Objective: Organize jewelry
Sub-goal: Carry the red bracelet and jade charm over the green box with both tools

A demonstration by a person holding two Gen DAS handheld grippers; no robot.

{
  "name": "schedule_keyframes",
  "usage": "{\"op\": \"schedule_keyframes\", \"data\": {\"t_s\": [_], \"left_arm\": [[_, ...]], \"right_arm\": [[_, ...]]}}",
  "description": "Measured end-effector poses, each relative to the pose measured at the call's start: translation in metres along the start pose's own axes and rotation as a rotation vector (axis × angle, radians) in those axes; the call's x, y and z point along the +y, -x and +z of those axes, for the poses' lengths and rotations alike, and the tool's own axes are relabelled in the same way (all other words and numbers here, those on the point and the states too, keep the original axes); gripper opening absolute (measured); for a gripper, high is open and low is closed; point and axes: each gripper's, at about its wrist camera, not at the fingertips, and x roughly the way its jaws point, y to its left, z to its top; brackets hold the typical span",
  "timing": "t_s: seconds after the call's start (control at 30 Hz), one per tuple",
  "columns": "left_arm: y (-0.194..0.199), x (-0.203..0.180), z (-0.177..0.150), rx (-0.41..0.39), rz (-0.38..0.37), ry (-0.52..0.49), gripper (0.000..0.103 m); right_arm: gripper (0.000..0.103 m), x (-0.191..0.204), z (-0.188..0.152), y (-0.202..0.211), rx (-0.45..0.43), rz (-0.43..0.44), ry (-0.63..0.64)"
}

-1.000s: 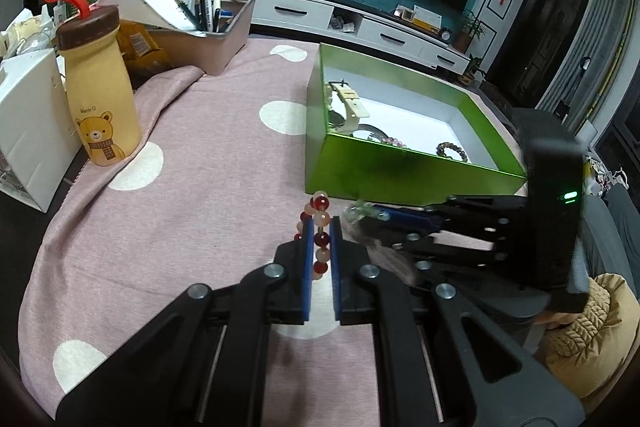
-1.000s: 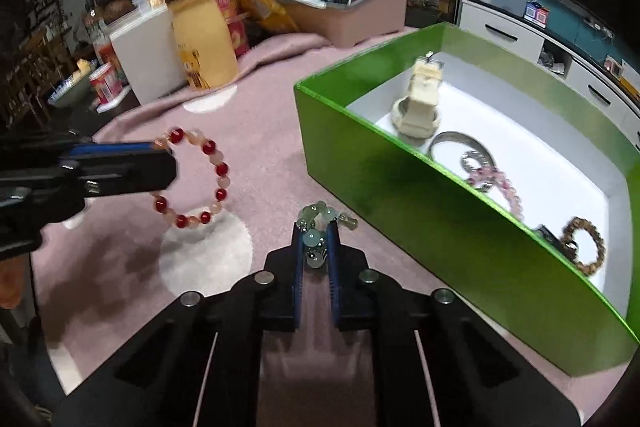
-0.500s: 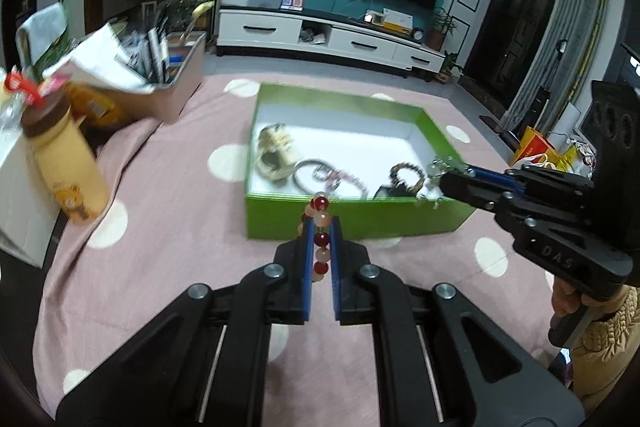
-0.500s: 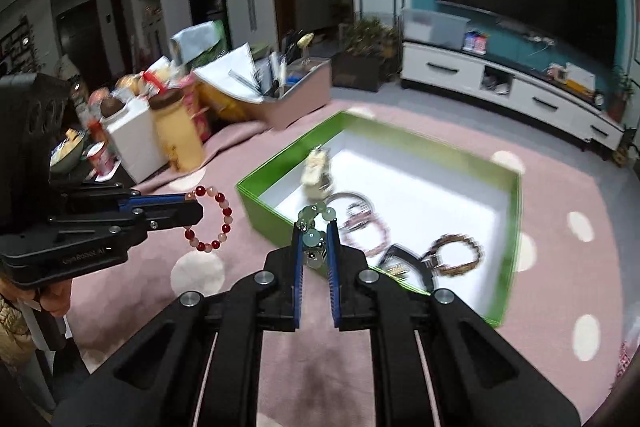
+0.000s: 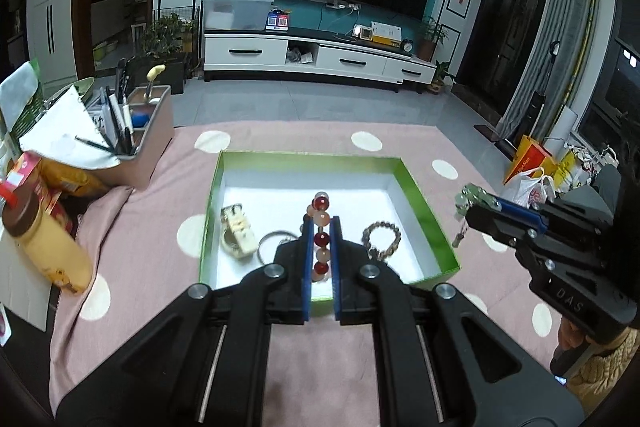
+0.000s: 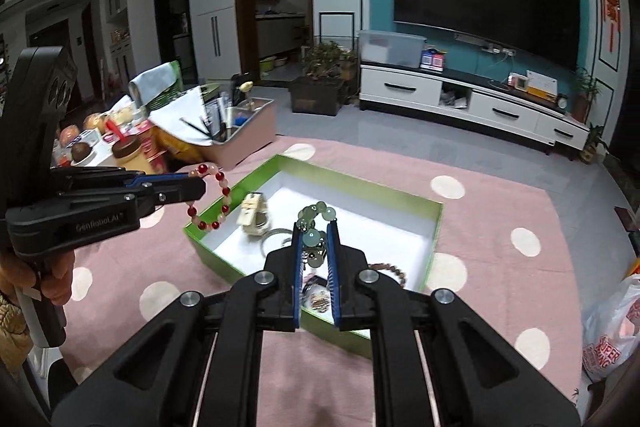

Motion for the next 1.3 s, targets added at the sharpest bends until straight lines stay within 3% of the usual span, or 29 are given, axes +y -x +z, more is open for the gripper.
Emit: {"op": "schedule_keyframes", "data": {"t_s": [0.37, 1.3], "left_arm": [[-0.034, -0.012, 0.025, 0.036, 0.034, -0.008, 0.007], [-0.127, -0.002, 0.03, 0.195, 0.1, 0.03, 0.007]], "right_arm": [[0.011, -0.028, 0.004, -0.015, 0.018, -0.018, -0.071], [0.011, -0.074, -0.002, -0.091, 0.162, 0.007, -0.235]]}}
